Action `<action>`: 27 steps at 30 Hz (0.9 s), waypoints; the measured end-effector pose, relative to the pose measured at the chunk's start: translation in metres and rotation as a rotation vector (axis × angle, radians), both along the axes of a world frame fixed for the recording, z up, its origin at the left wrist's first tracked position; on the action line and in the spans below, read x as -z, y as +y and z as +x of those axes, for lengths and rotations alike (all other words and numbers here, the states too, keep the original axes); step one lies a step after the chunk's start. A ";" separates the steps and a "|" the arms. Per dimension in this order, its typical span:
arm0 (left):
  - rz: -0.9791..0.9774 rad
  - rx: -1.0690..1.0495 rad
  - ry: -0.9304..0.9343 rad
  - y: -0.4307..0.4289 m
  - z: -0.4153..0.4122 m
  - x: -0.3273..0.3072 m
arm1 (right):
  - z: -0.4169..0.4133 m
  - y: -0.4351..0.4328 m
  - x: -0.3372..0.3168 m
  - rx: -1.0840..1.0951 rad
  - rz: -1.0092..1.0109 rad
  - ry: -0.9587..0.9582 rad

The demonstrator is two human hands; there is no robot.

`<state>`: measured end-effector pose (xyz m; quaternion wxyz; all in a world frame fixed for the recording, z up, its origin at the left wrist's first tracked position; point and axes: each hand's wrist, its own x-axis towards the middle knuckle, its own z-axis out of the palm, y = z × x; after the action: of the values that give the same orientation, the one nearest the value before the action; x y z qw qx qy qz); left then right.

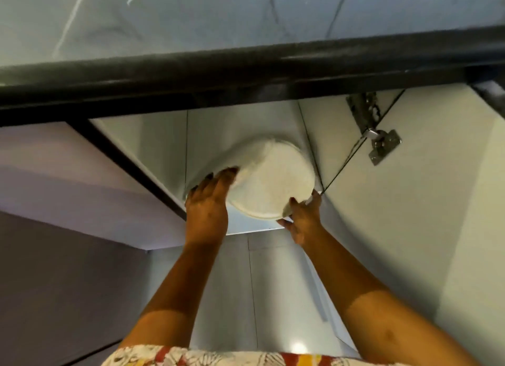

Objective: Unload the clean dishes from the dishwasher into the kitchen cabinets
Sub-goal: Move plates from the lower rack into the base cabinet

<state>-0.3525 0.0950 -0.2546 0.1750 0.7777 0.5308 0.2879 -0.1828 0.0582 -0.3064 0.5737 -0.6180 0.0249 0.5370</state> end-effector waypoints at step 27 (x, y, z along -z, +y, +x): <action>-0.825 -0.984 -1.241 0.047 0.014 0.049 | -0.014 0.006 0.016 -0.259 -0.029 -0.780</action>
<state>-0.3383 0.1419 -0.3035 0.5533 0.0411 0.6756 0.4854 -0.1970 0.0647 -0.3223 0.4590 -0.7813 -0.2648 0.3298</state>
